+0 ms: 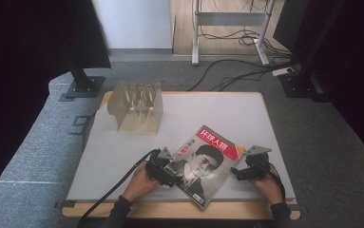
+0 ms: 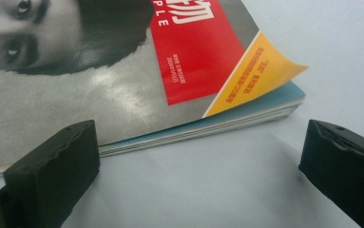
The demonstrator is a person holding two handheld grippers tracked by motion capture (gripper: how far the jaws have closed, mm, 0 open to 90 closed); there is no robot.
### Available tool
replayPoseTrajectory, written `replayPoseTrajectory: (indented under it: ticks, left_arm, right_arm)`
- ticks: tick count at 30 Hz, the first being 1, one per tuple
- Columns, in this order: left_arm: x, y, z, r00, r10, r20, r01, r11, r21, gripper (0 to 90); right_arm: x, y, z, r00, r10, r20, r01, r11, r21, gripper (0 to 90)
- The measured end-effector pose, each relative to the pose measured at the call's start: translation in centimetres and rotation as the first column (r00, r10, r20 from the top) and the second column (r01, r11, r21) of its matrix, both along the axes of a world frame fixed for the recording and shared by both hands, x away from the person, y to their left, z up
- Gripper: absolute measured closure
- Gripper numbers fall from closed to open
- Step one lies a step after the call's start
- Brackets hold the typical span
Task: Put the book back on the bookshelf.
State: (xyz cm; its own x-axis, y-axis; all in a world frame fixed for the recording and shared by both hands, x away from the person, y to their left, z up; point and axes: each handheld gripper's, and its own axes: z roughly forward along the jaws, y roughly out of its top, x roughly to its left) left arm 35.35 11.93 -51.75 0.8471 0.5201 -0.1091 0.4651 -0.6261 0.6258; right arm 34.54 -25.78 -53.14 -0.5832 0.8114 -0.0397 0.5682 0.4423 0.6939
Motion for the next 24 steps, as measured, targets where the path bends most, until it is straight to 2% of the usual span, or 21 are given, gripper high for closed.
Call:
replayPoseTrajectory:
  ticks: [1, 2, 4, 5, 6, 7, 8, 9, 10, 12, 13, 14, 15, 16, 17, 20, 21, 24]
  left_arm:
    - [0.6, 0.9, 0.6, 0.9973, 0.040, 0.061, -0.041, 0.9988, 0.027, 0.0]
    - [0.6, 0.9, 0.6, 0.9973, 0.040, 0.061, -0.041, 0.9988, 0.027, 0.0]
    - [1.3, 1.9, 1.1, 0.9926, 0.075, 0.095, -0.080, 0.9958, 0.045, 0.0]
    - [2.3, 2.9, 1.3, 0.9846, 0.124, 0.123, -0.132, 0.9894, 0.061, 0.0]
    - [2.3, 2.9, 1.3, 0.9846, 0.124, 0.123, -0.132, 0.9894, 0.061, 0.0]
    - [3.2, 3.7, 1.2, 0.9788, 0.157, 0.132, -0.169, 0.9820, 0.085, 0.0]
    - [3.6, 4.1, 1.0, 0.9761, 0.167, 0.139, -0.182, 0.9781, 0.101, 0.0]
    - [3.6, 4.1, 1.0, 0.9761, 0.167, 0.139, -0.182, 0.9781, 0.101, 0.0]
    - [4.0, 4.3, 0.7, 0.9744, 0.175, 0.141, -0.192, 0.9746, 0.115, 0.0]
    - [4.5, 4.6, 0.1, 0.9753, 0.179, 0.129, -0.197, 0.9711, 0.135, 0.0]
    - [4.7, 4.7, -0.2, 0.9766, 0.180, 0.117, -0.195, 0.9731, 0.123, 0.0]
    - [4.7, 4.7, -0.5, 0.9777, 0.187, 0.095, -0.196, 0.9767, 0.088, 0.0]
    - [4.7, 4.7, -0.5, 0.9777, 0.187, 0.095, -0.196, 0.9767, 0.088, 0.0]
    - [4.5, 4.5, -0.5, 0.9814, 0.171, 0.086, -0.178, 0.9808, 0.079, 0.0]
    - [4.5, 4.5, -0.5, 0.9814, 0.171, 0.086, -0.178, 0.9808, 0.079, 0.0]
    - [3.6, 4.2, -0.5, 0.9853, 0.151, 0.080, -0.158, 0.9834, 0.089, 0.0]
    - [3.6, 4.2, -0.5, 0.9853, 0.151, 0.080, -0.158, 0.9834, 0.089, 0.0]
    - [2.8, 4.2, -0.6, 0.9863, 0.146, 0.078, -0.151, 0.9856, 0.075, 0.0]
  right_arm:
    - [0.3, 0.1, 0.0, 1.0000, -0.005, 0.000, 0.005, 1.000, 0.000, 0.0]
    - [0.3, 0.1, 0.0, 1.0000, -0.005, 0.000, 0.005, 1.000, 0.000, 0.0]
    - [0.8, 0.1, 0.0, 0.9999, -0.012, 0.001, 0.012, 1.000, 0.002, 0.0]
    - [1.0, 0.2, 0.0, 0.9999, -0.015, 0.001, 0.015, 1.000, 0.002, 0.0]
    - [1.0, 0.2, 0.0, 0.9999, -0.015, 0.001, 0.015, 1.000, 0.002, 0.0]
    - [1.4, 0.3, 0.0, 0.9998, -0.019, 0.002, 0.019, 1.000, -0.004, 0.0]
    - [1.5, 0.4, 0.0, 0.9998, -0.021, 0.001, 0.021, 1.000, -0.006, 0.0]
    - [1.5, 0.4, 0.0, 0.9998, -0.021, 0.001, 0.021, 1.000, -0.006, 0.0]
    - [1.8, 0.5, 0.1, 0.9997, -0.023, 0.003, 0.023, 1.000, -0.011, 0.0]
    - [2.5, 0.7, 0.1, 0.9996, -0.029, 0.004, 0.029, 0.999, -0.017, 0.0]
    - [2.5, 0.7, 0.1, 0.9996, -0.029, 0.004, 0.029, 0.999, -0.017, 0.0]
    - [3.0, 0.9, 0.1, 0.9995, -0.032, 0.005, 0.032, 0.999, -0.018, 0.0]
    - [3.0, 0.9, 0.1, 0.9995, -0.032, 0.005, 0.032, 0.999, -0.018, 0.0]
    - [3.6, 1.1, 0.1, 0.9994, -0.034, 0.006, 0.034, 0.999, -0.018, 0.0]
    - [3.6, 1.1, 0.1, 0.9994, -0.034, 0.006, 0.034, 0.999, -0.018, 0.0]
    - [4.9, 1.5, 0.1, 0.9991, -0.041, 0.007, 0.041, 0.999, -0.021, 0.0]
    - [4.9, 1.5, 0.1, 0.9991, -0.041, 0.007, 0.041, 0.999, -0.021, 0.0]
    - [6.2, 1.9, 0.1, 0.9982, -0.059, 0.011, 0.059, 0.998, -0.018, 0.0]
